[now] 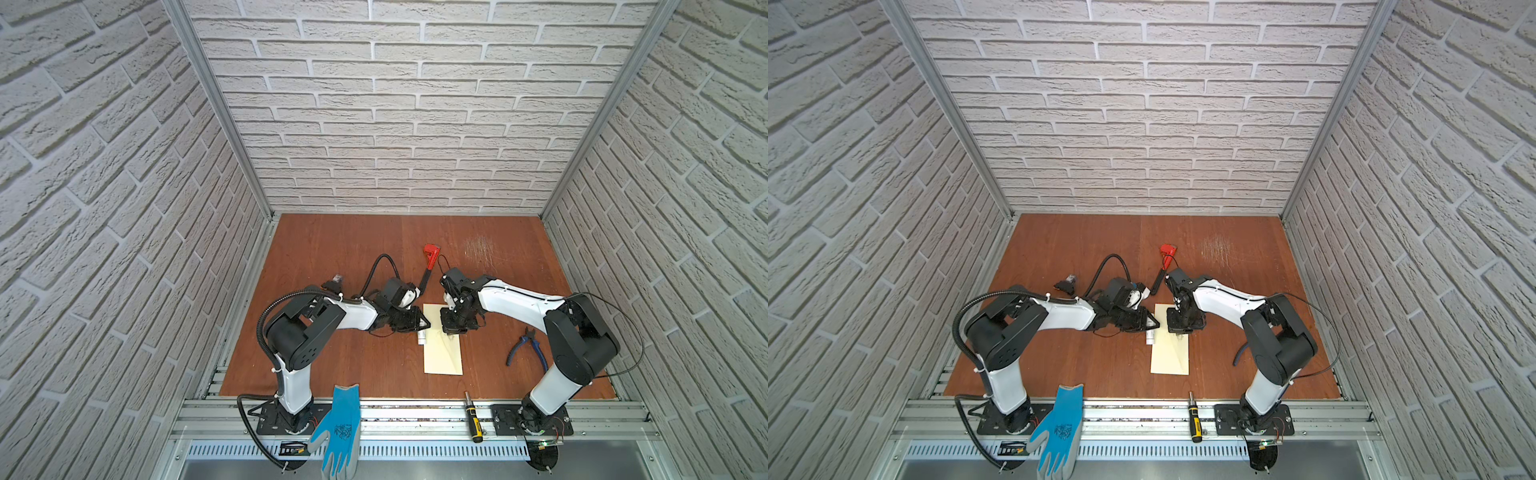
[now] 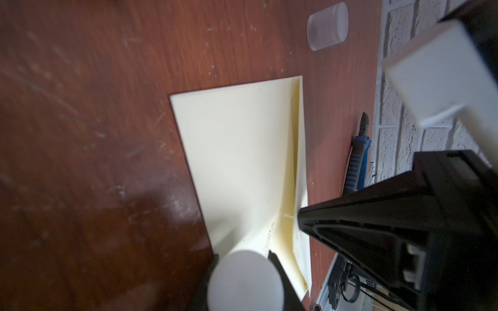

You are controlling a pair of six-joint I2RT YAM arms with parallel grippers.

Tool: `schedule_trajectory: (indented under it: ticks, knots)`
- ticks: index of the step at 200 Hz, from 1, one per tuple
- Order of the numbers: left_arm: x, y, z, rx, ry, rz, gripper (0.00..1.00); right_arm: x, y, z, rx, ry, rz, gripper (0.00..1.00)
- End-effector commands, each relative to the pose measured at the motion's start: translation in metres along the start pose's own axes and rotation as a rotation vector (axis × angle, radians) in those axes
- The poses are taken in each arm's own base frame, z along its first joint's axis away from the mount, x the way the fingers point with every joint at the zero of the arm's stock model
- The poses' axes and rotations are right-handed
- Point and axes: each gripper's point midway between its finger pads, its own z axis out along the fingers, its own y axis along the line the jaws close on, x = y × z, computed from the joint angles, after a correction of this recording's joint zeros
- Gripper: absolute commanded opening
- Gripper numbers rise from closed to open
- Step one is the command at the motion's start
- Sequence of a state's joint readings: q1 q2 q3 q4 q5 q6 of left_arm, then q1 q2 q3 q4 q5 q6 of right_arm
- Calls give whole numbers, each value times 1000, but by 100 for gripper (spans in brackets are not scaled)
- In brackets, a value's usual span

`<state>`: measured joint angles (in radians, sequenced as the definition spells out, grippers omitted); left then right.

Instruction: Place the letter into the envelope and seal it

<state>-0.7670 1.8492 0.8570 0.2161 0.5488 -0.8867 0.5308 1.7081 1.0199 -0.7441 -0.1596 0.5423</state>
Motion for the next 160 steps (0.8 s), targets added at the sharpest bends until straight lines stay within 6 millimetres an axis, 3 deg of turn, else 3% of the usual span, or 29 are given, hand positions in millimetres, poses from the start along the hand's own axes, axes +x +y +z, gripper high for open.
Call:
schedule_trajectory:
  ticks: [1, 94, 160]
  knots:
    - [24, 32, 6, -87, 72, -56, 0, -6, 9, 4, 0, -12, -17, 6]
    - [23, 33, 2, -83, 69, -57, 0, 9, -3, 28, 164, 51, -46, 6]
    - [21, 31, -2, -88, 68, -53, 0, 21, 2, 45, 185, 99, -52, 6]
